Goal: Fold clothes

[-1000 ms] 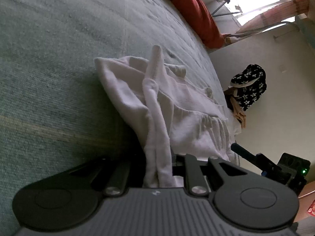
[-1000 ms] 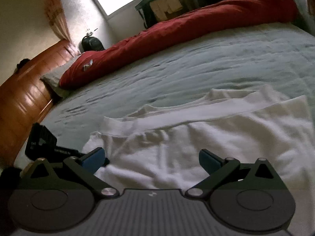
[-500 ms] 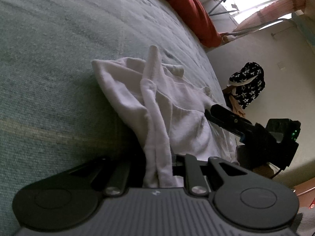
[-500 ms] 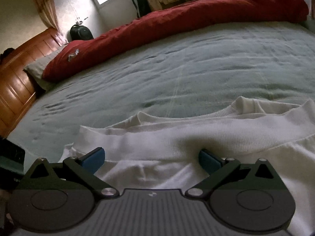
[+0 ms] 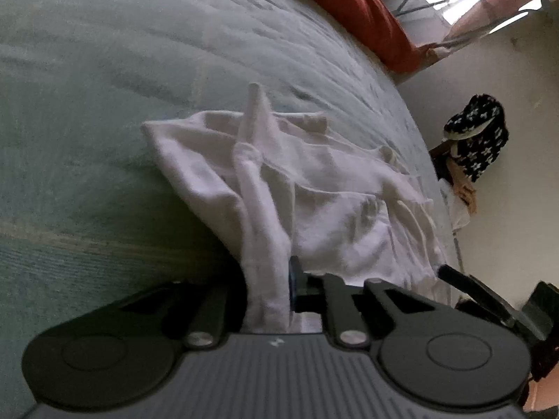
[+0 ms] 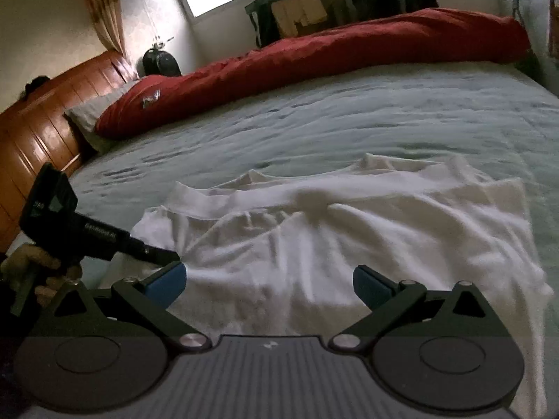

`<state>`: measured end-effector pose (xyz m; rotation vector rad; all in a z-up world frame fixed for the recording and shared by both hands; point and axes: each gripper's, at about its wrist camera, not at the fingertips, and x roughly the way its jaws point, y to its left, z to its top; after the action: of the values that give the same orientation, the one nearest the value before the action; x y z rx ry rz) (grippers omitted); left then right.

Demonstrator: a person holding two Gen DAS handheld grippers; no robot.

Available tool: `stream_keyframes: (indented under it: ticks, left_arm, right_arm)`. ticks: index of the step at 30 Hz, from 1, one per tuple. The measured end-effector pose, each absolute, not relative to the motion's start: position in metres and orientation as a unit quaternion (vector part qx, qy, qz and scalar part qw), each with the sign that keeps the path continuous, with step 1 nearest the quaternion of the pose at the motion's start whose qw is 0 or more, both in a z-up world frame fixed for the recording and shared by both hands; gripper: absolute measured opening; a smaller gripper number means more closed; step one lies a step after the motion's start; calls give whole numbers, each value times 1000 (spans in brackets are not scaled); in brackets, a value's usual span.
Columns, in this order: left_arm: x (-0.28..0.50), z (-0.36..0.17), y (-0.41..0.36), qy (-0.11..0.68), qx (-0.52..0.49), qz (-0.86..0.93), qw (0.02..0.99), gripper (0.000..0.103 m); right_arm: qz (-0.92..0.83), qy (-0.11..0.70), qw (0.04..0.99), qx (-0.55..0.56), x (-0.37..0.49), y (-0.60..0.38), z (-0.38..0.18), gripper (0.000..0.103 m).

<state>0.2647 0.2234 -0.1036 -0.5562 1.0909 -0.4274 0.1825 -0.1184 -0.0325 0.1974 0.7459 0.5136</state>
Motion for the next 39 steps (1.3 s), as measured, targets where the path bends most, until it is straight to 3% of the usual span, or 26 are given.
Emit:
stream_keyframes:
  ticks: [12,23,39]
  left_arm:
    - [253,-27,180,478,-225,-211,822,12]
    - [258,8,118,458,-258,-231,819,13]
    - [288,-9,-13,498,-261,-219,798,13]
  right_arm:
    - [245,323,905,130,153,-169,-21,103]
    - [233,290,917,148,127,-208,-19,103]
    - [180,266,932,168,108,-268,-25,103]
